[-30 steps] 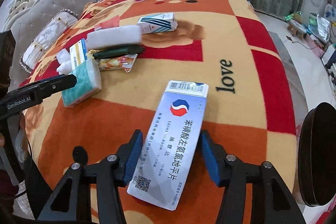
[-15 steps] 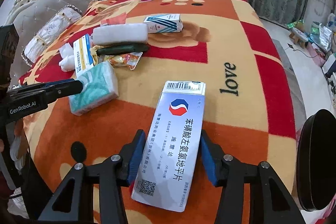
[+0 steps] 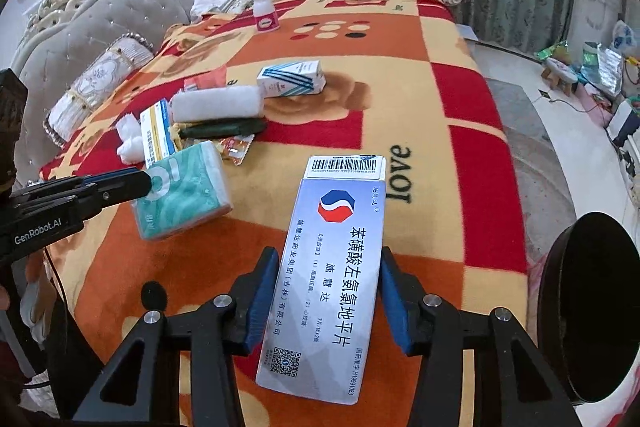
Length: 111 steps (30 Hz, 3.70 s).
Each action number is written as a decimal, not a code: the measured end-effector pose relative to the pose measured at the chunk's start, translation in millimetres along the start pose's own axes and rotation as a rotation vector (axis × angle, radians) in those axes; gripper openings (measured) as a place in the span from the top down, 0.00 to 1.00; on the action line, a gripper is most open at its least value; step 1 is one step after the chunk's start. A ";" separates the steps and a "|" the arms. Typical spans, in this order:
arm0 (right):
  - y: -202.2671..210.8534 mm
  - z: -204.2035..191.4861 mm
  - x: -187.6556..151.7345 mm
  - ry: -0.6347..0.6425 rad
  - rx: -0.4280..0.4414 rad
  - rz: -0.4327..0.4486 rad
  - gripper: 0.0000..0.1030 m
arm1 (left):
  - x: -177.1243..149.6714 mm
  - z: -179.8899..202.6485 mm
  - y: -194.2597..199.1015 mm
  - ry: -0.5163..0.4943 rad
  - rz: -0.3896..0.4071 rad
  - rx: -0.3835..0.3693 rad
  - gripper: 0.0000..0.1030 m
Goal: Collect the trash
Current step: 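Grasp the white medicine box with right tool while left tool grasps teal tissue pack, then carry the white box and teal tissue pack over the black bin and open both tools, then move both open tools back over the trash on the bed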
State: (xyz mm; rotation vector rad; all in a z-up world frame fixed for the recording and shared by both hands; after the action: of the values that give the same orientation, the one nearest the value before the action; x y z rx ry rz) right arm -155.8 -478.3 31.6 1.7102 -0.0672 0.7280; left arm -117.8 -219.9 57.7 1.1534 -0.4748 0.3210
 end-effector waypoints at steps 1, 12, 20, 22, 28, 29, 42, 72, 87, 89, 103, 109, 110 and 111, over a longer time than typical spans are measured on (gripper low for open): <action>2.2 2.0 -0.2 -0.003 -0.003 0.004 0.54 | 0.9 2.9 1.4 -0.002 0.004 -0.005 0.87; 19.4 17.9 -1.7 -0.027 -0.028 0.036 0.54 | 7.7 27.7 6.0 -0.019 0.020 -0.038 0.87; 29.5 31.8 -7.3 -0.047 -0.054 0.040 0.54 | 7.5 49.6 2.4 -0.044 0.014 -0.062 0.87; 31.5 36.4 -9.7 -0.056 -0.058 0.040 0.54 | 7.1 55.5 0.7 -0.052 0.010 -0.067 0.87; 37.7 49.0 -15.5 -0.078 -0.072 0.045 0.54 | 6.4 72.7 -4.9 -0.068 -0.001 -0.083 0.87; 38.8 51.7 -16.8 -0.082 -0.076 0.046 0.54 | 6.4 76.4 -6.6 -0.072 -0.004 -0.087 0.87; 54.3 100.6 -42.6 -0.159 -0.145 0.035 0.54 | -0.1 138.3 -33.3 -0.129 -0.063 -0.153 0.87; 77.1 224.7 -116.3 -0.415 -0.312 -0.044 0.36 | -31.0 270.1 -104.2 -0.214 -0.241 -0.325 0.69; 65.3 180.4 -87.7 -0.328 -0.272 -0.024 0.36 | -17.6 200.7 -78.2 -0.185 -0.132 -0.186 0.69; 63.6 174.3 -82.3 -0.313 -0.266 -0.020 0.36 | -15.3 188.2 -75.0 -0.169 -0.120 -0.168 0.69; 30.3 96.0 -28.9 -0.171 -0.159 -0.013 0.34 | 2.0 75.8 -41.9 -0.049 -0.014 0.024 0.69; 6.8 56.0 -6.9 -0.095 -0.099 -0.030 0.33 | 6.0 25.7 -27.6 0.021 0.011 0.079 0.69; 4.1 51.7 -4.2 -0.085 -0.091 -0.031 0.33 | 6.8 16.7 -24.8 0.033 0.016 0.088 0.69; 0.3 45.0 -0.4 -0.073 -0.080 -0.034 0.33 | 8.1 7.6 -22.6 0.046 0.020 0.097 0.69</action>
State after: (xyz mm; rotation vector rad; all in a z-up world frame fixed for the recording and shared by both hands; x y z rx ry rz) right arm -137.0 -519.0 27.6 1.6575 -0.1162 0.6298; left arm -101.5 -235.4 46.4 1.2341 -0.4344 0.3902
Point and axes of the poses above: each gripper's, at about its wrist camera, not at the fingertips, and y roughly against the way its jaws point, z to its right, x to its top, the point moved 2 cm from there along -y, roughly the way its jaws point, and after that the axes turned 14 degrees about y, right-handed, at the moved point
